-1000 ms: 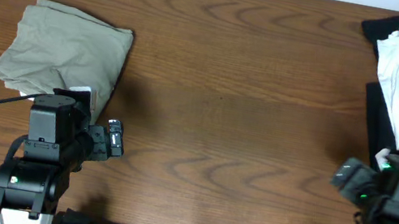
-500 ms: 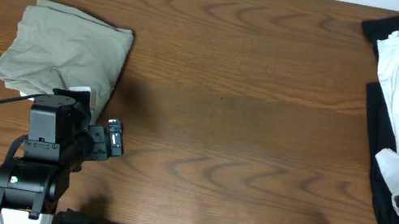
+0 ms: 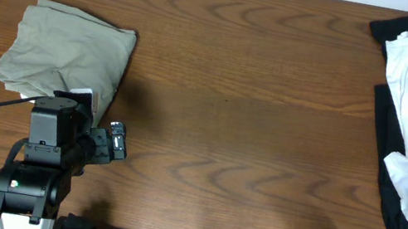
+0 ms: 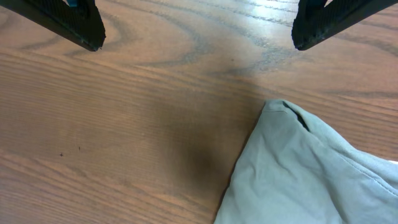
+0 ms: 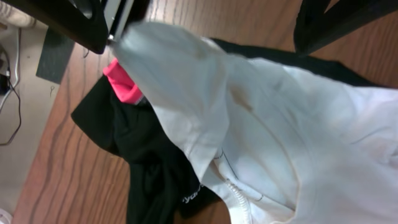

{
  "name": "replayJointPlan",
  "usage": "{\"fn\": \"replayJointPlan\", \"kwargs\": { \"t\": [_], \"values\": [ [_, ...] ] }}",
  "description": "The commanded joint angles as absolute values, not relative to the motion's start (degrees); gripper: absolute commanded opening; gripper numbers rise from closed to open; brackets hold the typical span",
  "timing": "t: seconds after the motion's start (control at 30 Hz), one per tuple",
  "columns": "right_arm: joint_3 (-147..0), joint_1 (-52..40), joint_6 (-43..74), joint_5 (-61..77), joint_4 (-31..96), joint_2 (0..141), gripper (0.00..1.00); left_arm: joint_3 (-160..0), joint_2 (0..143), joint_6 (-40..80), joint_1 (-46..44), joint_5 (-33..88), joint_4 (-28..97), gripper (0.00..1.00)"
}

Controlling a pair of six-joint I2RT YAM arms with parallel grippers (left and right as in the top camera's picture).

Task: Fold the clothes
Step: 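Reach the right gripper into the clothes pile and grasp the white T-shirt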

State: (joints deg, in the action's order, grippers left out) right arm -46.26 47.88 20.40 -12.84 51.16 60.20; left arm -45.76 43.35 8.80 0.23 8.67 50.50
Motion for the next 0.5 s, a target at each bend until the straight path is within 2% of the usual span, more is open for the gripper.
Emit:
{"fn": "replayJointPlan", "kwargs": {
  "t": [0.0, 0.1, 0.17, 0.2, 0.27, 0.33, 0.4, 0.47],
  "values": [
    [-47.46, 48.47, 20.78, -14.15, 49.8, 62.94, 0.92, -46.87, 43.24, 8.88, 0.43, 9.04, 50.52, 0.98],
    [-47.46, 48.47, 20.75, -14.17, 49.12, 64.66, 0.88, -46.85, 43.24, 8.91, 0.43, 9.04, 50.52, 0.98],
    [-47.46, 48.47, 20.78, -14.09, 49.15, 65.32, 0.8, -46.87, 43.24, 8.88, 0.43, 9.04, 50.52, 0.98],
    [-47.46, 48.47, 20.75, -13.93, 49.12, 65.54, 0.72, -46.85, 43.24, 8.88, 0.43, 9.04, 50.52, 0.98],
    [-47.46, 48.47, 20.75, -13.43, 49.1, 65.58, 0.48, -46.87, 43.24, 8.88, 0.43, 9.04, 50.54, 0.98],
    [-47.53, 48.47, 20.73, -12.08, 49.08, 65.45, 0.17, -46.85, 43.24, 8.88, 0.43, 9.04, 50.52, 0.98],
    [-48.05, 48.34, 19.79, -7.51, 48.36, 65.06, 0.04, -46.85, 43.24, 8.91, 0.43, 9.04, 50.52, 0.98],
    [-49.84, 48.23, 15.05, 2.63, 47.35, 64.2, 0.05, -46.85, 43.24, 8.88, 0.43, 9.04, 50.52, 0.98]
  ]
}}
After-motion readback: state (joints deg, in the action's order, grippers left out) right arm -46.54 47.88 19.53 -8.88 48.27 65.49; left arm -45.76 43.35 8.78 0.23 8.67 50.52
